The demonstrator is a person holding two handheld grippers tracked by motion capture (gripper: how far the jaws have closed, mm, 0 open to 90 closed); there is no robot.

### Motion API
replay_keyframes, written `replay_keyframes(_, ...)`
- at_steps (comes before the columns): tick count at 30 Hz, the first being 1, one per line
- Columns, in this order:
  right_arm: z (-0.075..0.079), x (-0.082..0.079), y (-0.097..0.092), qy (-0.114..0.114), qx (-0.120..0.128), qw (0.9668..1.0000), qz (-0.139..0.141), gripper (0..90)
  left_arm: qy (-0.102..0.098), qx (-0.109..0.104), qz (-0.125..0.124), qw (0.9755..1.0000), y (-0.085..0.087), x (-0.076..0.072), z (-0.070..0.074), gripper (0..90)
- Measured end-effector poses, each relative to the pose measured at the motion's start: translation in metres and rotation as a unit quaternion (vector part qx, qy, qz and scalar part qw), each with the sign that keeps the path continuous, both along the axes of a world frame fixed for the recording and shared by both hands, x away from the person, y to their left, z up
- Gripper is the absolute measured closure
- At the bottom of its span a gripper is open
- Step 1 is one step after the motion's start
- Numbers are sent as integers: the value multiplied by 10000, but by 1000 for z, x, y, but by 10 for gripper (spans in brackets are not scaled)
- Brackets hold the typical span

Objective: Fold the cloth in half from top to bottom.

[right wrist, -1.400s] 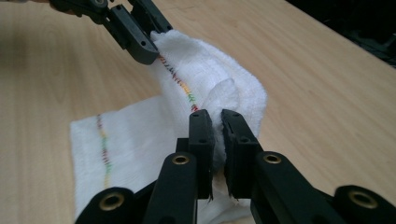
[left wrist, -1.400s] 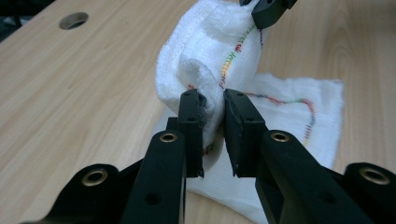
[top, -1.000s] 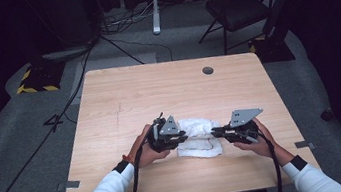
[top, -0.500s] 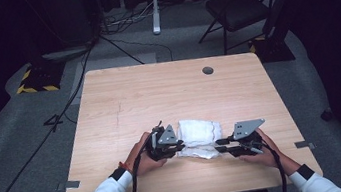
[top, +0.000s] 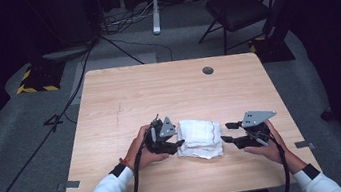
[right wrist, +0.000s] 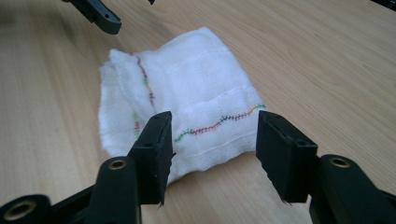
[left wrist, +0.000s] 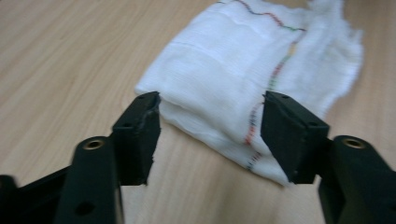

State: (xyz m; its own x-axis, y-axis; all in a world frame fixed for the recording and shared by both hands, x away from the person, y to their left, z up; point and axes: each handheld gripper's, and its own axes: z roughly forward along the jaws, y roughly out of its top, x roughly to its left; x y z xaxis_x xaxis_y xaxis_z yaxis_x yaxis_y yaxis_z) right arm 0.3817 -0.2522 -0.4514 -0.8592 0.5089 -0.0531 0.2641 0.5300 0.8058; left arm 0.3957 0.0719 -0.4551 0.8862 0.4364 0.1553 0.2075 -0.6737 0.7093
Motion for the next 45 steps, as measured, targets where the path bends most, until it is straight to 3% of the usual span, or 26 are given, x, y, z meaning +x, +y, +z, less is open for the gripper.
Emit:
replay_keyframes(2, -3, 9, 8, 37, -110, 9999, -90, 420, 114, 25, 53, 9999, -6, 7, -2, 292)
replay_keyframes(6, -9, 16, 22, 93, -302, 9995, -44, 379, 193, 68, -68, 9998, -15, 14, -6, 265)
replay_keyframes(10, -17, 13, 34, 215, -556, 9980, 210, 349, 362, 275, -266, 9986, -21, 15, -14, 261)
replay_keyframes(13, -23, 9, 35, 312, -695, 9963, 387, 341, 429, 446, -405, 9973, -22, 11, -18, 263)
replay_keyframes(17, -26, 5, 32, 380, -767, 9956, 373, 322, 516, 555, -512, 9958, -22, 4, -24, 257)
replay_keyframes(21, -33, 0, 28, 369, -886, 9948, 342, 316, 720, 421, -397, 9957, -17, 3, -27, 258)
replay_keyframes(28, -38, 3, 26, 449, -789, 9956, 216, 261, 819, 237, -278, 9960, -11, 1, -32, 256)
replay_keyframes(33, -41, 15, 30, 625, -707, 9947, 416, 237, 592, 319, -175, 9976, -6, -7, -31, 256)
replay_keyframes(38, -44, 30, 37, 861, -520, 9933, 562, 223, 681, 205, -119, 9974, 4, -6, -33, 254)
replay_keyframes(41, -45, 40, 42, 884, -489, 9926, 681, 223, 695, 161, -170, 9973, 8, -2, -35, 238)
replay_keyframes(45, -45, 50, 47, 869, -451, 9929, 680, 222, 931, -12, -68, 9956, 15, 6, -38, 185)
